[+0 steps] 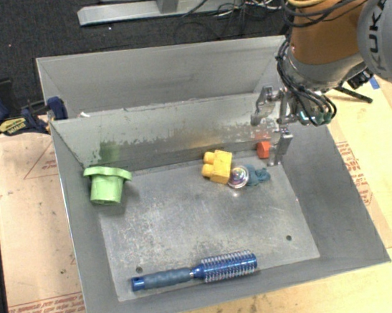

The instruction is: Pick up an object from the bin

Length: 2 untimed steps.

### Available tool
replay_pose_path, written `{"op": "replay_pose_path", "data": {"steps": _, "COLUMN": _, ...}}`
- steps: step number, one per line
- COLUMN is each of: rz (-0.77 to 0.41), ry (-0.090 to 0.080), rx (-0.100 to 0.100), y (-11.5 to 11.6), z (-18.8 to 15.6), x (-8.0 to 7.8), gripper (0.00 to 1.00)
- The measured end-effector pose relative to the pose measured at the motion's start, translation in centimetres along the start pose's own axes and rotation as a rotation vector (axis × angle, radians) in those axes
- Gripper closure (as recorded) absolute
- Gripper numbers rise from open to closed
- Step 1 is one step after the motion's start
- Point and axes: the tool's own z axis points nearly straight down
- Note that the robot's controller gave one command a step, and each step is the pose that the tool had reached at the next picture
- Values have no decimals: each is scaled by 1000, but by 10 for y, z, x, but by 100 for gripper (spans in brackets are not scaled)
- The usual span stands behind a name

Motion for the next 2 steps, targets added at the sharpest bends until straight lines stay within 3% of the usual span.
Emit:
{"op": "replay_pose_path", "data": {"steps": 1, "rz": -4, "ry": 0, "rx": 0, "y": -23, "z": 141, "x": -3, "gripper": 0}}
{"op": "replay_pose_path", "data": {"steps": 2, "rz": -6, "ry": -9, "rx": 2, "y": -23, "z": 134, "x": -6, "gripper": 100}}
